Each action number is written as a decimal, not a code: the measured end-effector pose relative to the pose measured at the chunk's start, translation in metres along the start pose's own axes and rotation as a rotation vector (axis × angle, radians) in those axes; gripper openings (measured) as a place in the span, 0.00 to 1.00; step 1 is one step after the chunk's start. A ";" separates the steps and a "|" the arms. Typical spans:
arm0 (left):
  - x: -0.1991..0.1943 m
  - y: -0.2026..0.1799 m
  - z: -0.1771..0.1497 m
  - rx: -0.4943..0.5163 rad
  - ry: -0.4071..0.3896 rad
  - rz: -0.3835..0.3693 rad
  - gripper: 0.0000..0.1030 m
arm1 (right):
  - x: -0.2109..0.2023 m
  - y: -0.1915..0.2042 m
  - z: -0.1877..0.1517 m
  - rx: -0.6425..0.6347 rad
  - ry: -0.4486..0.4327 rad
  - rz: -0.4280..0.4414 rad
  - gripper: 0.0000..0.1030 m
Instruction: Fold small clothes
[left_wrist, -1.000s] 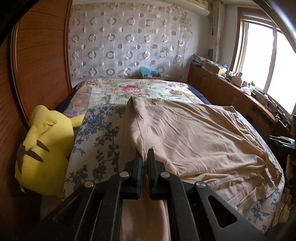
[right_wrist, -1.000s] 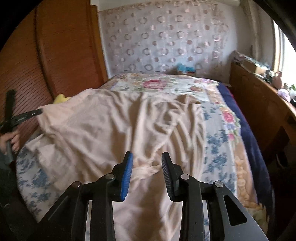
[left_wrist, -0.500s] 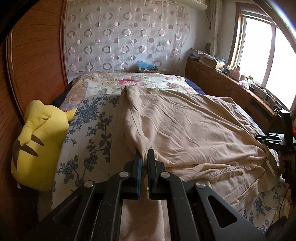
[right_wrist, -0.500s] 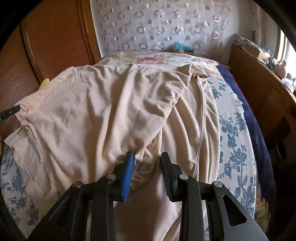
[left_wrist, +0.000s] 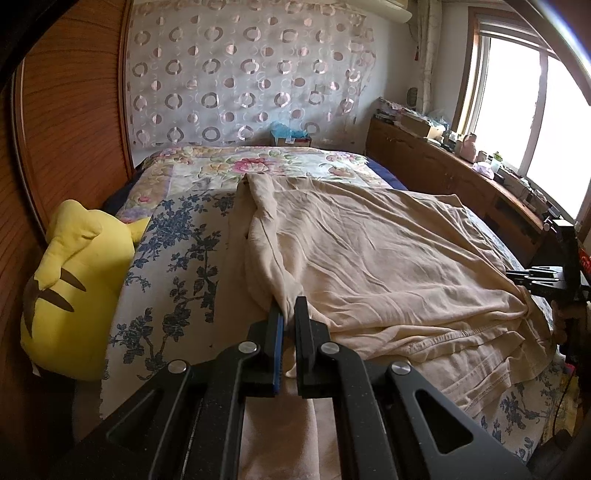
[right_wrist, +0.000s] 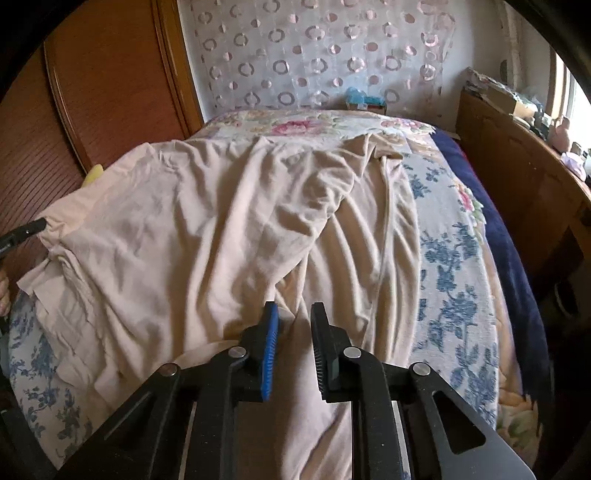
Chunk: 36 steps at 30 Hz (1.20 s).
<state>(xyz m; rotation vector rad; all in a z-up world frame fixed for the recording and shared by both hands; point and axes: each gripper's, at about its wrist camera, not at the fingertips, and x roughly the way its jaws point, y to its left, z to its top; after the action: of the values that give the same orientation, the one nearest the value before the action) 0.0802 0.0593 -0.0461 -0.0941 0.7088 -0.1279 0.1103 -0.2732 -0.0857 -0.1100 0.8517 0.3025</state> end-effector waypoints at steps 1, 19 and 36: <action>-0.001 -0.001 0.000 0.001 -0.001 -0.003 0.05 | 0.004 0.004 0.004 -0.015 0.010 -0.002 0.13; -0.039 0.011 0.009 -0.028 -0.071 0.020 0.05 | -0.113 0.001 -0.038 0.062 -0.243 -0.085 0.02; -0.021 0.014 -0.014 -0.038 0.015 0.019 0.05 | -0.090 0.006 -0.036 0.060 -0.185 -0.088 0.24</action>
<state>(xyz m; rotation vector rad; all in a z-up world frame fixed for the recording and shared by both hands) 0.0564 0.0757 -0.0444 -0.1225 0.7266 -0.0971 0.0267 -0.2950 -0.0409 -0.0622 0.6696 0.2005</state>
